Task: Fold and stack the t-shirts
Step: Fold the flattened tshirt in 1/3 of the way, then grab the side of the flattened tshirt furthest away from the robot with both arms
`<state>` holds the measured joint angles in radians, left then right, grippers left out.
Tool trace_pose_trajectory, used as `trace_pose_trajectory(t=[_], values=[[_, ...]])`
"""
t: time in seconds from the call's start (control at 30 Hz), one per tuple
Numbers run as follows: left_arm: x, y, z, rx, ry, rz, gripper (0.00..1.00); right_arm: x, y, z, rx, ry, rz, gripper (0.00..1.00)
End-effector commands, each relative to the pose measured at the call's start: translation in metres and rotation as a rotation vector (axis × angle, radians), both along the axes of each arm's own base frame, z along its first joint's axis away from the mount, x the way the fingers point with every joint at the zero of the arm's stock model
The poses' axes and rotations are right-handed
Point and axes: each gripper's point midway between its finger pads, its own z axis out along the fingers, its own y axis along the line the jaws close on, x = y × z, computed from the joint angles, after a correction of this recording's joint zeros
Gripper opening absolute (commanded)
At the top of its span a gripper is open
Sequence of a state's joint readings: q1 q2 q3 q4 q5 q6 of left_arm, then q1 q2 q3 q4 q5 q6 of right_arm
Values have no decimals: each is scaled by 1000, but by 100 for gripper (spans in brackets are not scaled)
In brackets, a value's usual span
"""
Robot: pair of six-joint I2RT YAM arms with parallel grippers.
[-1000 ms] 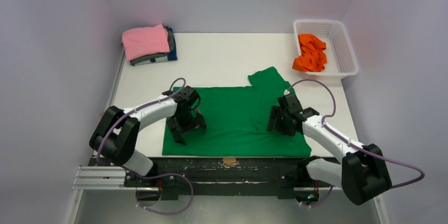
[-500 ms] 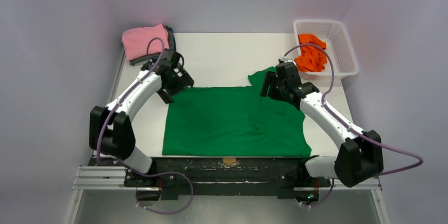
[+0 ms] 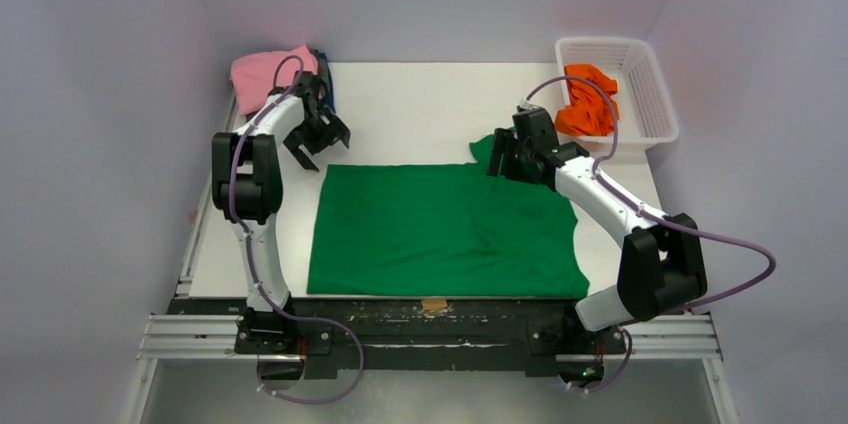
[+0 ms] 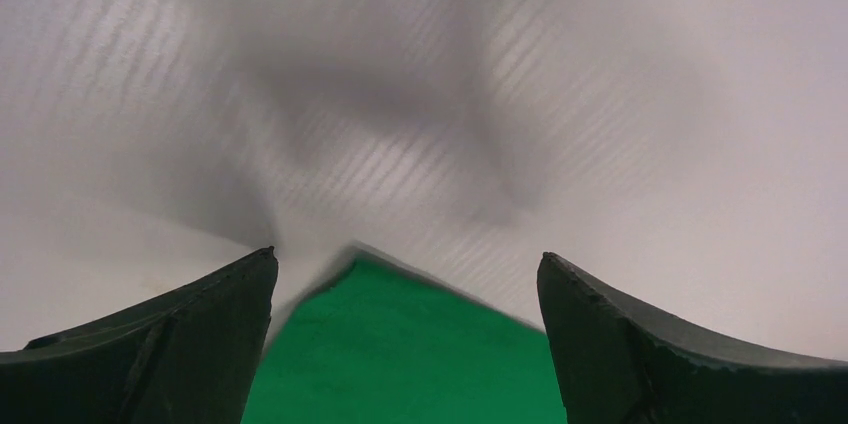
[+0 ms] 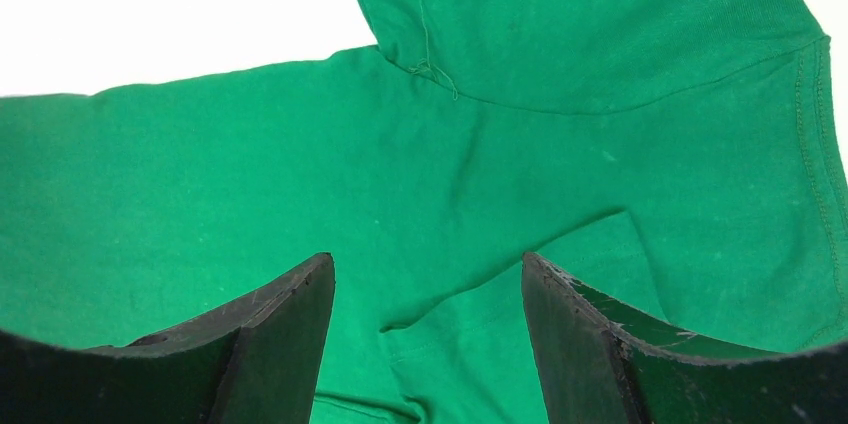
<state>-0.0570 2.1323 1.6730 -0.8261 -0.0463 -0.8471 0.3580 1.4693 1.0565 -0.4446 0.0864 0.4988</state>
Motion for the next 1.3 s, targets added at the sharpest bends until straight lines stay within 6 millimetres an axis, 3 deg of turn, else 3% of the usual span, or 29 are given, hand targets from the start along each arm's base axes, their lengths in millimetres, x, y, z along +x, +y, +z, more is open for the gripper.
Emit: trace_pose_trajectory(t=[0.0, 0.2, 0.53, 0.73, 1.0, 1.17, 1.27], values=[[7, -27, 23, -126, -59, -148, 98, 16, 4, 20, 18, -70, 11, 67], [1, -30, 19, -119, -38, -157, 99, 17, 4, 17, 19, -72, 10, 67], [2, -33, 19, -62, 18, -177, 100, 7, -15, 17, -53, -102, -19, 67], [-3, -30, 19, -54, 43, -144, 100, -25, -26, -43, -77, 45, -33, 67], [-14, -28, 17, -50, 84, -92, 100, -3, -51, -79, -76, 117, -125, 68], [-20, -37, 18, -85, 90, -77, 100, -5, -80, -100, -79, 205, -216, 67], [-23, -38, 18, -76, 98, -60, 100, -7, -98, -101, -75, 216, -275, 67]])
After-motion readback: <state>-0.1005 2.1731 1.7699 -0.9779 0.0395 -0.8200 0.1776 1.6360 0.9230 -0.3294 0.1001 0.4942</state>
